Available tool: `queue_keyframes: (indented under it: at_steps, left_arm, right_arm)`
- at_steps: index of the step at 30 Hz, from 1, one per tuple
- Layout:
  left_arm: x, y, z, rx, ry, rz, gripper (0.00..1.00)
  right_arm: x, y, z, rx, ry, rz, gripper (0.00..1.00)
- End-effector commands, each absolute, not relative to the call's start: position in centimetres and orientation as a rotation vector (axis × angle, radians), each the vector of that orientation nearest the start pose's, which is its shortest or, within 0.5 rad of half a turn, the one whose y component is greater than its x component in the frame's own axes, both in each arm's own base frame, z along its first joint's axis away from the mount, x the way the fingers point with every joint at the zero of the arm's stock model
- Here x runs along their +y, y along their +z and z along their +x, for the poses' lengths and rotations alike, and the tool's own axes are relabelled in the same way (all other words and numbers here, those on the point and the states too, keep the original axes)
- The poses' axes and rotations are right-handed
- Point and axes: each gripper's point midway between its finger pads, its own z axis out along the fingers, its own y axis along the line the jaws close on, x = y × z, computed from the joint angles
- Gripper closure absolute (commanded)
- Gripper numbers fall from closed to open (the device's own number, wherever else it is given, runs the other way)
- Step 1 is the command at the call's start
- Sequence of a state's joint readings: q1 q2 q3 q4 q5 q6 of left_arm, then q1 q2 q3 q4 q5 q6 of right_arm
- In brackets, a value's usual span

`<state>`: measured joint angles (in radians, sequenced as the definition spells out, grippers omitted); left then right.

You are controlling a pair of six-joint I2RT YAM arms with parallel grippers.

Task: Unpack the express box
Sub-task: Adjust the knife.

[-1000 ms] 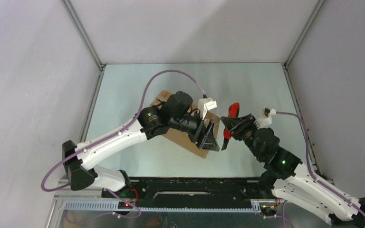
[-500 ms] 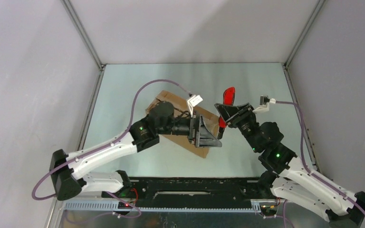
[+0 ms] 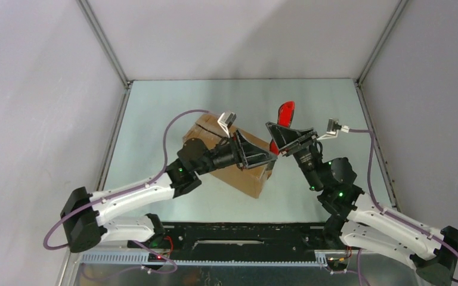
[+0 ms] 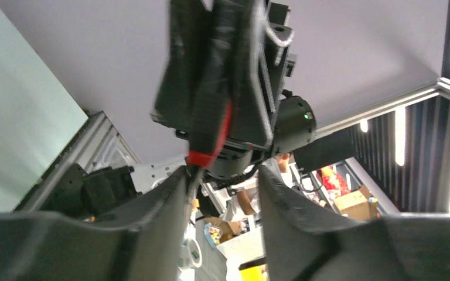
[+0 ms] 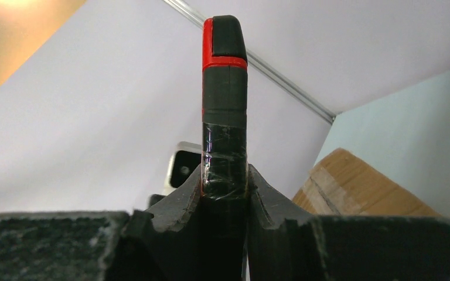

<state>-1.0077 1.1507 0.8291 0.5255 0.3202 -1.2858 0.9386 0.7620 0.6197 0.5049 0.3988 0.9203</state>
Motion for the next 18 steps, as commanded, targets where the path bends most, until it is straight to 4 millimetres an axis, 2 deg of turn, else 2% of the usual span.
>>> queue_keyframes:
  at_steps: [1,4,5,6,7,9,12,18]
  left_arm:
    - [-38.2,40.7,11.3,1.587,-2.251,0.13,0.59]
    - [-38.6,40.5,10.9,1.612,-2.262,0.15,0.73]
    - [-38.6,40.5,10.8,1.611,-2.266,0.155,0.82]
    - [-38.5,40.5,10.8,1.611,-2.263,0.161,0.96]
    - [-38.5,40.3,10.8,1.624,-2.251,0.17,1.0]
    - [-38.2,40.6,10.8,1.617,-2.217,0.222,1.0]
    - [-37.7,39.0,10.6,1.729,-2.076,0.401,1.0]
    - [-35.8,35.2,10.3,1.909,-1.834,0.717,1.0]
  right_arm:
    - [23.4,40.8,22.0,1.223,1.36,0.361,1.0]
    - [24.0,40.5,22.0,1.236,1.371,0.355,1.0]
    - [24.0,40.4,22.0,1.241,1.371,0.353,1.0]
    - [24.0,40.3,22.0,1.249,1.366,0.356,1.0]
    - [23.9,40.2,22.0,1.254,1.36,0.354,1.0]
    - [23.7,39.8,21.8,1.281,1.363,0.336,0.99]
    - [23.0,38.8,21.4,1.353,1.387,0.295,0.79]
    - [23.2,36.8,17.9,1.496,1.538,0.137,0.45]
